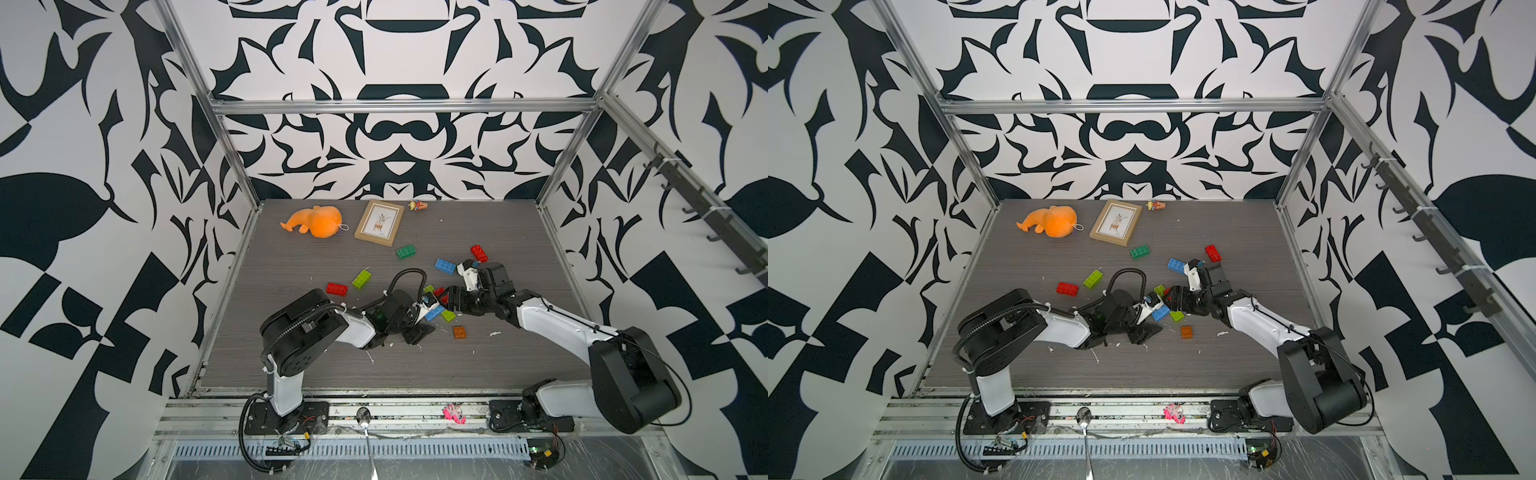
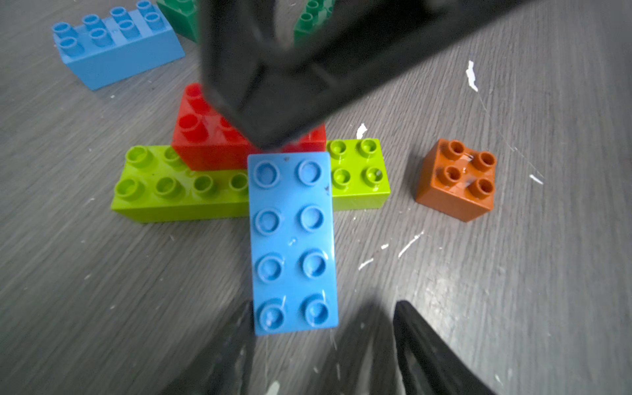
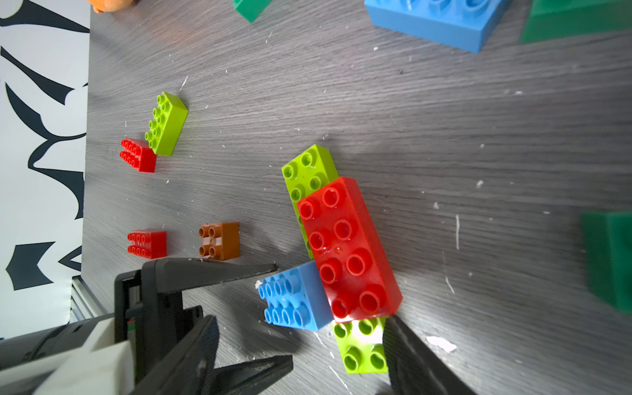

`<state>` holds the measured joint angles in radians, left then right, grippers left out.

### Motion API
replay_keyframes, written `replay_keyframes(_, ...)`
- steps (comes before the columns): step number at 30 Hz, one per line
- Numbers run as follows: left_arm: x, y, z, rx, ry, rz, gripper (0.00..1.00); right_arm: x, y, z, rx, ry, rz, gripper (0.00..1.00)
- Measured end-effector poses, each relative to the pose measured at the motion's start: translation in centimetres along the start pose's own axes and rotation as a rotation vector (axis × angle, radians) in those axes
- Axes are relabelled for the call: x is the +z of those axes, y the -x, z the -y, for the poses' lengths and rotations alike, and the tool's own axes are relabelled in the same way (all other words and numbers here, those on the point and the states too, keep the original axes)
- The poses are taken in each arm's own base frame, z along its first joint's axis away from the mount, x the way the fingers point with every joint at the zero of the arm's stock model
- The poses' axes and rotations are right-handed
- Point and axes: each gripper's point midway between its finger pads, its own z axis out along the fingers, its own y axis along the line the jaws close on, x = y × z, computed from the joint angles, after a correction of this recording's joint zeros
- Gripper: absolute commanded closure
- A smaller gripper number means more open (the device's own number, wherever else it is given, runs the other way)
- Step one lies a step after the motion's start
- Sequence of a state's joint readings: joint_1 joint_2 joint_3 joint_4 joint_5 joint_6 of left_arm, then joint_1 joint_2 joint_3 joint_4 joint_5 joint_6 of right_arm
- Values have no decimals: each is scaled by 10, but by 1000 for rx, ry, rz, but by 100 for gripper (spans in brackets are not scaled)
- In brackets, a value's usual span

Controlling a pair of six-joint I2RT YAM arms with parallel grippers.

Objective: Assemble a small pinwheel with lego
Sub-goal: Pick up the lego brick from the center of the board.

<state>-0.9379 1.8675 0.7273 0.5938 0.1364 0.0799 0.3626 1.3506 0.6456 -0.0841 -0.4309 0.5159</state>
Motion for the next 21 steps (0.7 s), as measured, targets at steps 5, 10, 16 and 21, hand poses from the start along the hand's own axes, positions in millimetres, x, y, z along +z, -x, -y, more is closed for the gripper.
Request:
replay_keyframes(5,1,2,-1,-1,1,12,44,1,-1,1,2,0,-4,22)
replay_keyframes(10,3,2,-2,-1,3,23,50,2,-1,1,2,0,-4,22)
replay_keyframes(16,3,3,-4,-14,15,46,64,6,-4,5,12,-8,-20,21)
replay_keyframes(21,1,3,-4,-31,20,48,69,11,-7,10,27,-18,-38,20)
